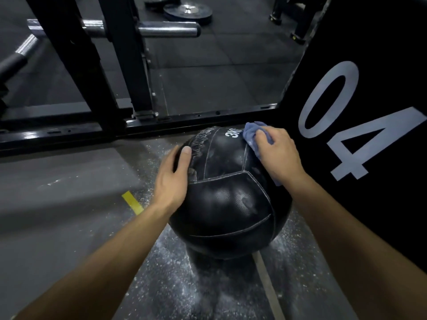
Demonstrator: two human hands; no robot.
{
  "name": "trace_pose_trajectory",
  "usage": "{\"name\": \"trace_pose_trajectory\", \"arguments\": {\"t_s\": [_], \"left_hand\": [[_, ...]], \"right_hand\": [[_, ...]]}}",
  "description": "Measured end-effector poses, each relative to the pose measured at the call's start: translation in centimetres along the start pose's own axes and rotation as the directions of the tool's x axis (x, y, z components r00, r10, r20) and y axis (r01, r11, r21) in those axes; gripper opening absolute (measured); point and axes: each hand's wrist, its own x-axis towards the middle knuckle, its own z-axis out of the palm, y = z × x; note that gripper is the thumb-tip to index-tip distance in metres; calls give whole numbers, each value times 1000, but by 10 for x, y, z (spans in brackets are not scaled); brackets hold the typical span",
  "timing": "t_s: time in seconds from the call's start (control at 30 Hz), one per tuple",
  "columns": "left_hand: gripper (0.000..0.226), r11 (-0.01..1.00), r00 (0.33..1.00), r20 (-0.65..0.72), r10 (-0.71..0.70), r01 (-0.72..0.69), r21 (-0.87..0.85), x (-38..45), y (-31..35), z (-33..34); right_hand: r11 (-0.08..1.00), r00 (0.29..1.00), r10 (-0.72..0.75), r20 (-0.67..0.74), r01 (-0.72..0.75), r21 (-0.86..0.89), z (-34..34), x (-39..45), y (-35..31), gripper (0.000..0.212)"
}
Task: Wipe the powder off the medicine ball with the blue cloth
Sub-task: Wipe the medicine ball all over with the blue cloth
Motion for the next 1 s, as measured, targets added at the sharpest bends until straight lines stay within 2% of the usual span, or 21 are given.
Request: {"name": "trace_pose_trajectory", "arguments": {"t_s": [0.13, 0.2, 0.27, 0.33, 0.4, 0.57, 0.67, 0.73, 0.77, 0.8, 0.87, 0.93, 0.97, 1.0], "left_hand": [[76, 997, 999, -44, 8, -11, -77, -11, -23, -7], [91, 983, 994, -56, -91, 81, -167, -18, -41, -18], [95, 935, 967, -52, -251, 228, -273, -26, -63, -22], [79, 845, 926, 63, -372, 366, -389, -35, -69, -15], [71, 768, 892, 119, -437, 439, -466, -42, -65, -5], [65, 714, 856, 67, -513, 468, -521, -75, -42, -7], [68, 709, 819, 78, -569, 536, -457, -91, -24, -27], [69, 753, 805, 91, -586, 583, -305, -99, -7, -49], [64, 793, 820, 95, -564, 571, -212, -101, 3, -59], [57, 835, 846, 104, -522, 532, -139, -104, 13, -67], [45, 891, 895, 133, -426, 441, -107, -102, 28, -72], [33, 930, 928, 127, -351, 361, -68, -92, 35, -66], [37, 945, 940, 114, -321, 327, -31, -85, 32, -61], [51, 956, 951, 99, -292, 291, 20, -78, 29, -56]], "right_hand": [[991, 999, -40, 29, 35, 132, -11, -4, 0, 29], [968, 1000, -19, 4, 17, 251, -16, -8, 9, 27], [949, 997, 75, -3, -70, 308, -19, -16, 19, 30], [951, 992, 129, 10, -127, 281, -18, -25, 25, 35], [956, 990, 142, 20, -142, 255, -18, -32, 21, 39], [952, 981, 189, 46, -194, 235, -19, -50, 7, 38], [929, 950, 280, 137, -304, 211, -20, -60, 4, 46], [861, 885, 403, 234, -453, 233, -18, -60, 8, 50], [792, 837, 467, 283, -539, 286, -15, -59, 12, 50], [700, 787, 525, 324, -616, 361, -12, -58, 15, 49], [547, 722, 598, 349, -686, 480, -9, -53, 18, 45], [494, 703, 634, 322, -689, 531, -8, -43, 21, 42], [492, 702, 644, 305, -685, 537, -8, -38, 22, 42], [497, 706, 647, 288, -676, 544, -10, -34, 20, 42]]}}
